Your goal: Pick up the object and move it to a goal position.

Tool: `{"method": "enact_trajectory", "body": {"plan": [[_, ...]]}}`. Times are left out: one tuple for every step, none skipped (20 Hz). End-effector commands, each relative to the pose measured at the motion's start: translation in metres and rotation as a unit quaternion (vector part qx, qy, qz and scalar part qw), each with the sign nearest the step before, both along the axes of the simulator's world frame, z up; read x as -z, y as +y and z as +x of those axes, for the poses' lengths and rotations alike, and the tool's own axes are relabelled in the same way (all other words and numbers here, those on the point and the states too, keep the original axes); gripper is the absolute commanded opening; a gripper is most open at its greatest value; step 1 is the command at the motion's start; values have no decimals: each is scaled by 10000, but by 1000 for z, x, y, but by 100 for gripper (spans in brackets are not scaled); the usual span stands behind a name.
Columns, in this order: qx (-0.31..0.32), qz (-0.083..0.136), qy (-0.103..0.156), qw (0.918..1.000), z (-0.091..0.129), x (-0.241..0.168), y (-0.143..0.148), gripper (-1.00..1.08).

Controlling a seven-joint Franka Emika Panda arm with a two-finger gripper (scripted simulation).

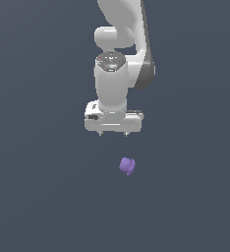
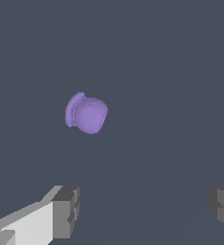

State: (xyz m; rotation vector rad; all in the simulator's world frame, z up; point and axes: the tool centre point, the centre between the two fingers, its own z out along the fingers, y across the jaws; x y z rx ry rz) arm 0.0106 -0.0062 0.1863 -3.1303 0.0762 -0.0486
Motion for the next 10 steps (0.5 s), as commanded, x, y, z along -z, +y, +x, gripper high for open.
{"method": "enact_trajectory", "body": {"plan": [[0,0,0,10000,0,0,0,100],[0,0,0,10000,0,0,0,100],[0,0,0,10000,0,0,1,100],[-4,-4,3,10000,0,1,3,100],[-4,-4,3,10000,0,1,5,100],[-9,-9,8,10000,1,2,8,100],[-13,-13,11,10000,1,2,11,100],[-17,-16,13,10000,1,3,14,100],[-20,-19,16,10000,1,3,16,100],[-23,-21,17,10000,1,4,18,100]]}}
